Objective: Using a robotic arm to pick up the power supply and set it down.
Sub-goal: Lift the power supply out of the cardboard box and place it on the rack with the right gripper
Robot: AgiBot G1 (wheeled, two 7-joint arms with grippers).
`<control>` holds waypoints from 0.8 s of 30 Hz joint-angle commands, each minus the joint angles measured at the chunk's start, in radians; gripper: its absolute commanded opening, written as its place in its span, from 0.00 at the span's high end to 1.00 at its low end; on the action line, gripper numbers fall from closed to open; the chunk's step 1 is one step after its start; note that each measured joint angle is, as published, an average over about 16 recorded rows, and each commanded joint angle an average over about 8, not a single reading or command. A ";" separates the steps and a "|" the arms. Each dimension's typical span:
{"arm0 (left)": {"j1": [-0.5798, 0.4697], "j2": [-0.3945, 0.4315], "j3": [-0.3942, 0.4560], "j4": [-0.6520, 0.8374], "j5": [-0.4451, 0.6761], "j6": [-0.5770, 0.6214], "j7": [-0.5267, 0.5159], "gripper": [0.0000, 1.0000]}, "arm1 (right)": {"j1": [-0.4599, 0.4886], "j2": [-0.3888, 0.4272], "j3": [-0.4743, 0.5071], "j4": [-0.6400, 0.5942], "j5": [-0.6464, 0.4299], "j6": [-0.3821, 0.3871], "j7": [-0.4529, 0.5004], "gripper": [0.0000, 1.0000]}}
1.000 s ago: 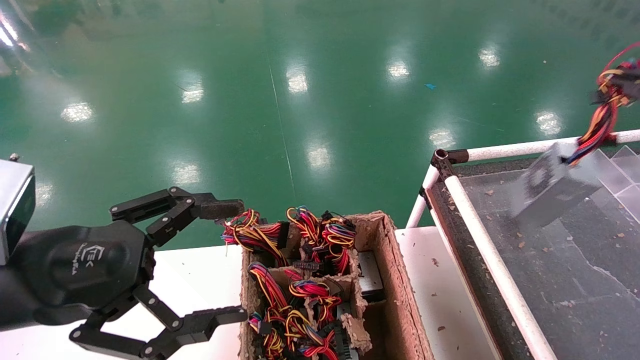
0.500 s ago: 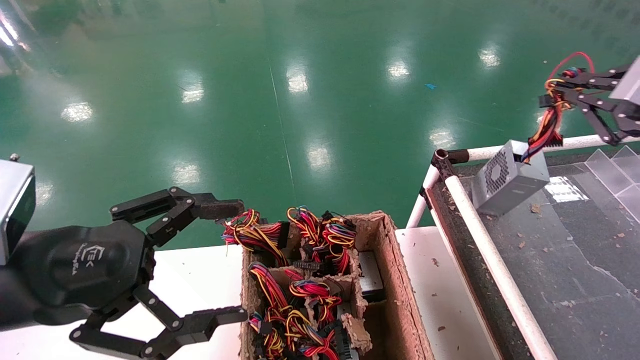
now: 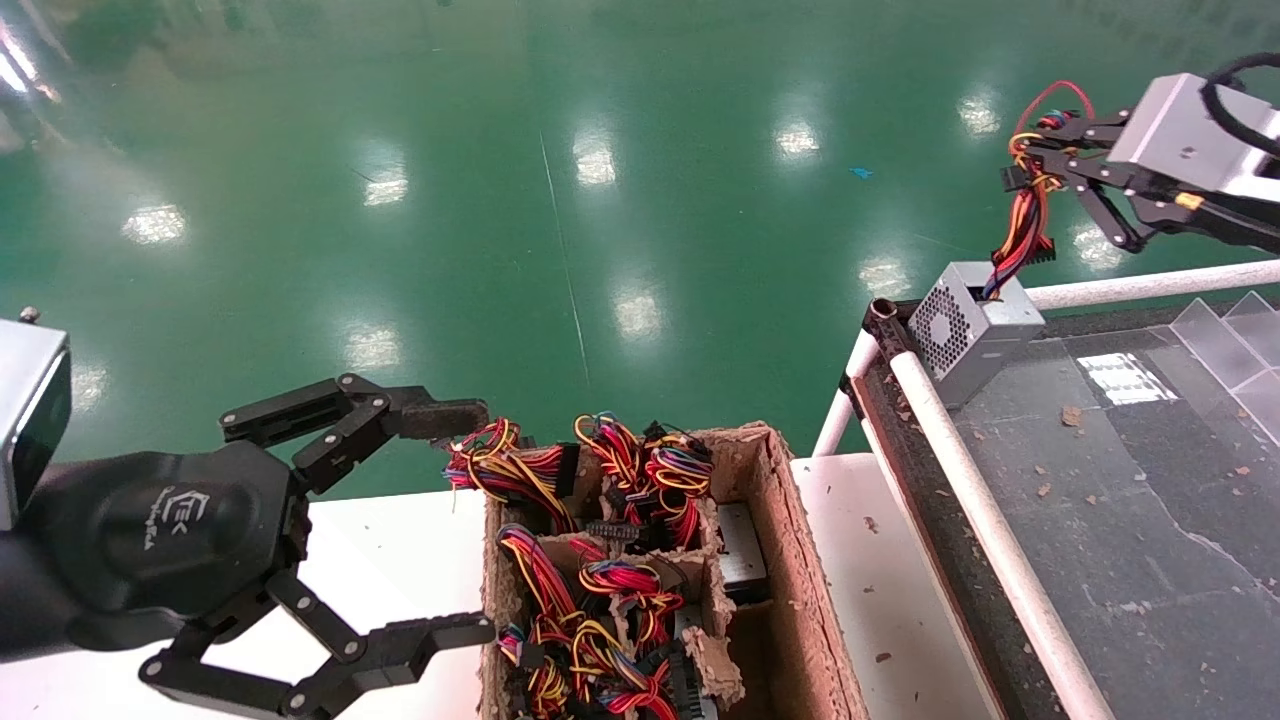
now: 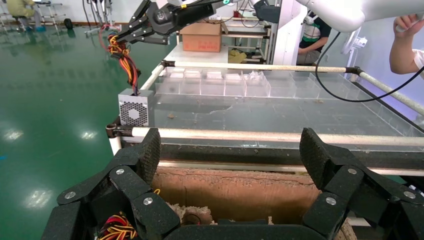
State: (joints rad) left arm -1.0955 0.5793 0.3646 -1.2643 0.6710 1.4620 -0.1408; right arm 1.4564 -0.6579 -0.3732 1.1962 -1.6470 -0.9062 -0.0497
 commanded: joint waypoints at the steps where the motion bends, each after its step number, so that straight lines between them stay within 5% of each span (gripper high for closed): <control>1: 0.000 0.000 0.000 0.000 0.000 0.000 0.000 0.00 | 0.016 -0.018 -0.008 -0.014 -0.007 -0.004 -0.007 0.99; 9: 0.000 0.000 0.000 0.000 0.000 0.000 0.000 0.00 | 0.024 -0.033 -0.018 -0.023 -0.011 -0.015 -0.010 0.03; 24: 0.000 0.000 0.000 0.000 0.000 0.000 0.000 0.00 | 0.001 0.002 -0.007 0.022 0.029 -0.053 0.041 0.00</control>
State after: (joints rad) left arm -1.0956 0.5792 0.3648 -1.2642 0.6708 1.4618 -0.1407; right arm 1.4580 -0.6584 -0.3777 1.2171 -1.6129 -0.9582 -0.0126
